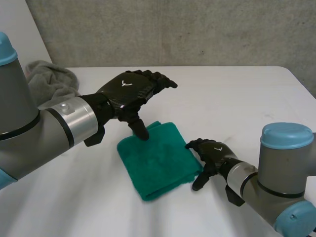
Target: Fold the laundry.
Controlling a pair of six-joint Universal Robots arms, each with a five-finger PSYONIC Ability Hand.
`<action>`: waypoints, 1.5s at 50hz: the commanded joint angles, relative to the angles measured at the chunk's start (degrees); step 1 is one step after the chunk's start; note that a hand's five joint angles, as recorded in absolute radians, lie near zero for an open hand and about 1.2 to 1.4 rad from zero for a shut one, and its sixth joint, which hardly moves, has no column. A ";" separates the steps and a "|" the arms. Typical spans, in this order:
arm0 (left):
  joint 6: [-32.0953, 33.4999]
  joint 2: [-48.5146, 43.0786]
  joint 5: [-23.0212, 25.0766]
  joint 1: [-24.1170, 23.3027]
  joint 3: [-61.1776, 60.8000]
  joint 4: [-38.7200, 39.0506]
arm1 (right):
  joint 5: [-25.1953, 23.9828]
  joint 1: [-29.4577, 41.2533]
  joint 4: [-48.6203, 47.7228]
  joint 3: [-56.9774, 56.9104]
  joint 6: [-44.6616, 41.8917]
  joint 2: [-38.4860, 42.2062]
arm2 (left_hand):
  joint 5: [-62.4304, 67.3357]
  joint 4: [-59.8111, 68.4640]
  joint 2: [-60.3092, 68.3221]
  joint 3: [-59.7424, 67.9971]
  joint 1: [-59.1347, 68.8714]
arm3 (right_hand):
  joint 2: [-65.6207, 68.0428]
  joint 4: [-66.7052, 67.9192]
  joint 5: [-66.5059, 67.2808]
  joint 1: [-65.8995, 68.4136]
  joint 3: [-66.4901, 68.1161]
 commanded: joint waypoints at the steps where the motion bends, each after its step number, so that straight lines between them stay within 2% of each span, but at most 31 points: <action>1: -0.21 -0.48 -1.93 -0.23 -0.64 0.36 | -1.05 0.37 -2.18 -2.35 2.37 2.43 | -1.84 -0.95 -0.80 -1.23 -0.12 | 0.95 0.38 0.17 2.28 1.55; 9: -0.21 -0.83 -2.02 -0.06 -0.73 0.36 | -1.05 1.24 -2.35 -5.60 2.55 4.89 | -1.67 -0.79 -0.63 -1.06 0.05 | 5.65 5.09 4.87 6.98 6.25; 20: -0.21 -0.83 -2.02 0.03 -2.05 0.54 | -0.62 3.71 -2.35 -10.17 2.55 9.46 | -1.84 -0.95 -0.80 -1.23 -0.12 | 23.30 22.74 22.52 24.63 23.90; 24: -0.21 -0.83 -1.94 0.03 -2.49 0.54 | -0.44 4.24 -2.88 -10.88 2.64 9.72 | -1.84 -0.95 -0.80 -1.23 -0.12 | 52.00 51.44 51.22 53.33 52.60; 25: -0.21 -0.74 -1.94 0.03 -2.49 0.63 | -0.26 4.24 -3.58 -11.23 2.81 9.64 | -1.84 -0.95 -0.80 -1.23 -0.12 | 67.02 66.45 66.24 68.34 67.62; 32: -0.21 -0.74 -2.02 0.03 -2.67 0.71 | 2.28 3.71 -6.57 -15.88 2.64 10.77 | -1.84 -0.95 -0.80 -1.23 -0.12 | 67.17 66.60 66.39 68.50 67.77; 38: -0.21 -0.48 -2.02 0.03 -2.67 1.07 | 4.13 1.52 -5.43 -25.63 2.55 15.17 | -1.84 -0.95 -0.80 -1.23 -0.12 | 67.17 66.60 66.39 68.50 67.77; 51: -0.21 -0.21 -2.11 0.12 -2.32 1.07 | 5.36 -14.74 6.87 -53.22 1.06 28.78 | -1.84 -0.95 -0.80 -1.23 -0.12 | 67.17 66.60 66.39 68.50 67.77; 56: -0.30 -0.30 -2.11 -0.06 -2.32 1.07 | 5.36 -25.17 15.02 -70.24 -4.20 38.43 | -1.84 -0.95 -0.80 -1.23 -0.12 | 67.17 66.60 66.39 68.50 67.77; 59: -0.30 -0.30 -2.20 -0.06 -2.32 1.07 | 5.45 -29.06 19.16 -78.79 -6.50 43.02 | -1.84 -0.95 -0.80 -1.23 -0.12 | 67.17 66.60 66.39 68.50 67.77; 60: -0.30 -0.30 -2.20 -0.06 -2.49 1.07 | 5.28 -31.51 22.31 -85.69 -7.55 46.43 | -1.84 -0.95 -0.80 -1.23 -0.12 | 67.17 66.60 66.39 68.50 67.77; 63: -0.30 -0.39 -2.20 -0.15 -2.67 1.07 | 4.40 -35.04 25.59 -93.04 -8.53 51.02 | -1.84 -0.95 -0.80 -1.23 -0.12 | 67.17 66.60 66.39 68.50 67.77; 69: -0.39 -0.39 -2.20 0.03 -2.84 1.07 | 1.42 -39.44 24.10 -92.09 -11.77 51.12 | -1.84 -0.95 -0.80 -1.23 -0.12 | 67.17 66.60 66.39 68.50 67.77; 75: -0.39 -0.57 -2.20 0.03 -2.32 1.07 | -0.26 -39.36 24.10 -92.00 -12.30 51.12 | -1.67 -0.79 -0.63 -1.06 0.05 | 67.17 66.60 66.39 68.50 67.77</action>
